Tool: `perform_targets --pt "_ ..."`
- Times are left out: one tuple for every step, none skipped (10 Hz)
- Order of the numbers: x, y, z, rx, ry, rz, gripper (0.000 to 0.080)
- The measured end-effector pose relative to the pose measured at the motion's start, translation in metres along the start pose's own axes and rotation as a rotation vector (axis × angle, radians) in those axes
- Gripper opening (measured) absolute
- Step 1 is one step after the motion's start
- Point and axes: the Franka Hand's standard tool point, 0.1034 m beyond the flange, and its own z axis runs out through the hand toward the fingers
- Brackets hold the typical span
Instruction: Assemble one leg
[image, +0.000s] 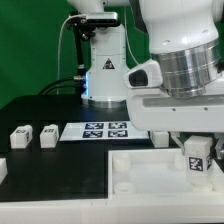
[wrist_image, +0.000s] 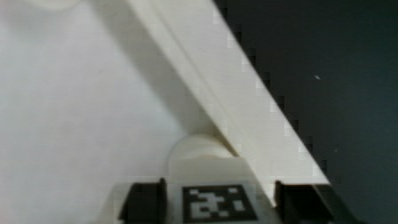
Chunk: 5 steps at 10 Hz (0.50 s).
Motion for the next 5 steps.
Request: perform_targets --pt "0.003 -0.003 0.0 0.02 -0.008 0.136 0.0291" --pt "0.006 -0.006 -0.002 0.04 -0.021 0.343 0.0291" --pt "0.01 -0.007 -0.003 0.056 -0.036 0.499 0.0291" --pt "0.012 -0.005 -0.003 0.068 -0.051 0.563 0.0291" --pt "0.013 -0.005 -0.003 0.075 -0.057 0.645 0.0291"
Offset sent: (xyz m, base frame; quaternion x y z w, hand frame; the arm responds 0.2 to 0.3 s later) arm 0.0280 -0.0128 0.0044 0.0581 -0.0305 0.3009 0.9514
